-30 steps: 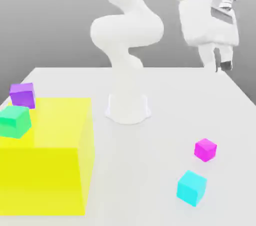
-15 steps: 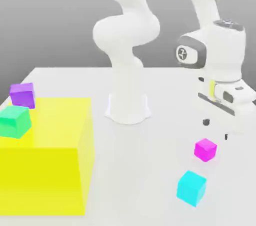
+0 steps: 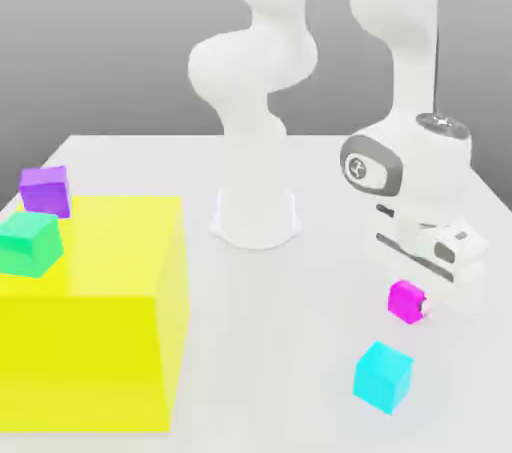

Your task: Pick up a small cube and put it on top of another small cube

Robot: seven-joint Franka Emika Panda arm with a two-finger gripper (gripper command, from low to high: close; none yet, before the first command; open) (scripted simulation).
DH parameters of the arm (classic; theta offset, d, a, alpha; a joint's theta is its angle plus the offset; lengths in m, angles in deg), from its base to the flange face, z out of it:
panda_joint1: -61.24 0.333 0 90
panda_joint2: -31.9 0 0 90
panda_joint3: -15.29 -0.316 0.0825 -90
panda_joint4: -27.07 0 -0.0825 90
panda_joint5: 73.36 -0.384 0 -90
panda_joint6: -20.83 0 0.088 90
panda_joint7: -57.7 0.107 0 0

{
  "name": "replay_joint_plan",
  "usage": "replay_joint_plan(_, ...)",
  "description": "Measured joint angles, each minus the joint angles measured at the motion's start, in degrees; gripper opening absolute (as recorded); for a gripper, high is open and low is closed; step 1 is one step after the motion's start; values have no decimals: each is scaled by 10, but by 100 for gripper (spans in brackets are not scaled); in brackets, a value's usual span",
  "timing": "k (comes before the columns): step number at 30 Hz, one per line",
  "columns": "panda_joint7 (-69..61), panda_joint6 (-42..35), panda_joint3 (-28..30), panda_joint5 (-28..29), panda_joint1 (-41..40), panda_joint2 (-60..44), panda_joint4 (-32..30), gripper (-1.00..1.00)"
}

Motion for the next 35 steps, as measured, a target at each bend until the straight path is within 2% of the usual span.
replay_joint_plan(8, -5, -126, -3, -17, -12, 147, -20, -100)
replay_joint_plan(10, 29, -172, 27, -10, -33, 169, 5, -100)
replay_joint_plan(13, 93, -245, 69, 2, -121, 194, 57, -100)
replay_joint_plan(19, 219, -386, 147, 24, -235, 237, 160, -100)
replay_joint_plan(27, 360, -543, 242, 48, -379, 293, 264, -100)
replay_joint_plan(29, 390, -561, 269, 49, -414, 290, 285, -100)
replay_joint_plan(31, 407, -537, 294, 43, -438, 266, 284, -100)
replay_joint_plan(32, 409, -523, 300, 40, -442, 258, 278, 100)
replay_joint_plan(35, 409, -523, 300, 40, -442, 258, 278, 100)
